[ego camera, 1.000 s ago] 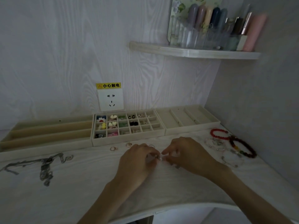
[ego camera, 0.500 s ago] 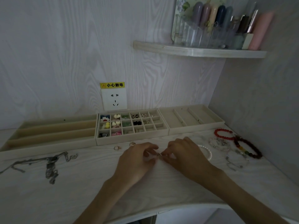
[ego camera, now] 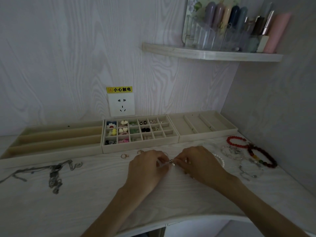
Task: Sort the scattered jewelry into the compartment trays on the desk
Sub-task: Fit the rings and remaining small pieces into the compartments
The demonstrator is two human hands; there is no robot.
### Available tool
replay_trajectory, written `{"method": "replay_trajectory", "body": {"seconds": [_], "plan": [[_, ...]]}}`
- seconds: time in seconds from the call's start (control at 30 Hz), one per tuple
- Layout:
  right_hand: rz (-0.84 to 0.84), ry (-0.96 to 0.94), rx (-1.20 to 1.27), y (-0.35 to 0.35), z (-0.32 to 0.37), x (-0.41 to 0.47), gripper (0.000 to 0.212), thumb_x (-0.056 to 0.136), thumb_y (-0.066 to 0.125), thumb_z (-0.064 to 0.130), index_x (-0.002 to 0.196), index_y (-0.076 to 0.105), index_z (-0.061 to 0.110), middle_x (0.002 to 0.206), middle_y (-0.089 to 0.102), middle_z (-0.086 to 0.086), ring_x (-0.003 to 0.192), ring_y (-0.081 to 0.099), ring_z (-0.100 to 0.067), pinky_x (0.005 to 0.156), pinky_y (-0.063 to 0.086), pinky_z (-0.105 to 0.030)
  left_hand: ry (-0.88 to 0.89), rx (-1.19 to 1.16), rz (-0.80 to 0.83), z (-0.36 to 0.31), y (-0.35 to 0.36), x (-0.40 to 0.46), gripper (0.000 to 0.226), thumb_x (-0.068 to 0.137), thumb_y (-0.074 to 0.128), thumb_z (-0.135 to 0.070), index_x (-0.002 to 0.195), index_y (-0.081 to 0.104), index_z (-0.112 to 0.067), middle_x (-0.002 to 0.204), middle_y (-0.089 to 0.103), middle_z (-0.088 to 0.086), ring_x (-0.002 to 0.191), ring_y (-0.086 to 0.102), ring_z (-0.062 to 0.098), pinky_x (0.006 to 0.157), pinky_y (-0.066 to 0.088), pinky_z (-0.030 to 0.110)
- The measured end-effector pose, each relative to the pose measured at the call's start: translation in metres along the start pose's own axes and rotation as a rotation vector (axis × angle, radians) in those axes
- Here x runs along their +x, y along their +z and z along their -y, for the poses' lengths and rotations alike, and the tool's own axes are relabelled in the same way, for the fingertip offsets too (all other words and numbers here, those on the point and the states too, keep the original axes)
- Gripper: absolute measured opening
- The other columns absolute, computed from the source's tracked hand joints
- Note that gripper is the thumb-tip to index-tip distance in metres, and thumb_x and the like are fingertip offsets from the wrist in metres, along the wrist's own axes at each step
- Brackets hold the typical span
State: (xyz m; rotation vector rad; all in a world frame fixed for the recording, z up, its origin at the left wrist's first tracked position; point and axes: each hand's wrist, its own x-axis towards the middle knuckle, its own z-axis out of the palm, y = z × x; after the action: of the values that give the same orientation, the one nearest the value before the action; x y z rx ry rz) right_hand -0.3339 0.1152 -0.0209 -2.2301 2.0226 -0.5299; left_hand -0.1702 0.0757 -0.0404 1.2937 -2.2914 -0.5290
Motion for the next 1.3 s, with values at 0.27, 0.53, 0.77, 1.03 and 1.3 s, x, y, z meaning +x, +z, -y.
{"method": "replay_trajectory", "body": {"seconds": [0.27, 0.53, 0.77, 1.03, 1.3], "plan": [[0.006, 0.091, -0.024, -0.006, -0.005, 0.003, 0.027, 0.096, 0.046, 0.030, 0.103, 0.071, 0.024, 0.101, 0.070, 0.008, 0.089, 0.061, -0.008, 0.083, 0.037, -0.022, 0.046, 0.054, 0.031, -0.003, -0.001, 0.005, 0.028, 0.083, 0.061, -0.049, 0.108, 0.065, -0.038, 0.104, 0.065, -0.021, 0.084, 0.056, -0.005, 0.077, 0.043, 0.021], [0.051, 0.191, 0.211, -0.002, -0.004, 0.006, 0.024, 0.094, 0.051, 0.026, 0.098, 0.073, 0.019, 0.098, 0.072, 0.005, 0.078, 0.058, -0.001, 0.076, 0.046, -0.019, 0.004, -0.020, -0.069, -0.008, 0.004, 0.002, 0.016, 0.078, 0.065, -0.052, 0.082, 0.062, -0.037, 0.076, 0.062, -0.024, 0.072, 0.058, -0.008, 0.072, 0.048, 0.021], [0.046, 0.206, 0.313, -0.003, 0.001, 0.011, 0.025, 0.095, 0.050, 0.027, 0.086, 0.071, 0.019, 0.065, 0.058, 0.016, 0.060, 0.052, 0.006, 0.057, 0.038, -0.004, 0.083, -0.084, -0.207, -0.008, -0.003, -0.001, 0.010, 0.077, 0.071, -0.045, 0.075, 0.064, -0.038, 0.067, 0.062, -0.026, 0.067, 0.060, -0.011, 0.067, 0.049, 0.018], [0.022, 0.211, 0.411, -0.008, 0.006, 0.010, 0.023, 0.094, 0.053, 0.029, 0.091, 0.073, 0.018, 0.065, 0.061, 0.015, 0.061, 0.055, 0.005, 0.060, 0.041, -0.005, 0.087, -0.171, -0.180, -0.010, -0.013, 0.001, 0.013, 0.079, 0.067, -0.049, 0.088, 0.066, -0.039, 0.075, 0.064, -0.028, 0.070, 0.060, -0.012, 0.065, 0.049, 0.012], [0.027, 0.194, 0.410, -0.006, 0.009, 0.009, 0.021, 0.093, 0.054, 0.028, 0.094, 0.073, 0.020, 0.064, 0.061, 0.018, 0.058, 0.056, 0.009, 0.058, 0.040, -0.006, -0.036, -0.456, -0.111, -0.003, -0.016, 0.004, 0.016, 0.073, 0.075, -0.040, 0.085, 0.075, -0.029, 0.073, 0.072, -0.014, 0.062, 0.066, -0.004, 0.065, 0.054, 0.019]]}}
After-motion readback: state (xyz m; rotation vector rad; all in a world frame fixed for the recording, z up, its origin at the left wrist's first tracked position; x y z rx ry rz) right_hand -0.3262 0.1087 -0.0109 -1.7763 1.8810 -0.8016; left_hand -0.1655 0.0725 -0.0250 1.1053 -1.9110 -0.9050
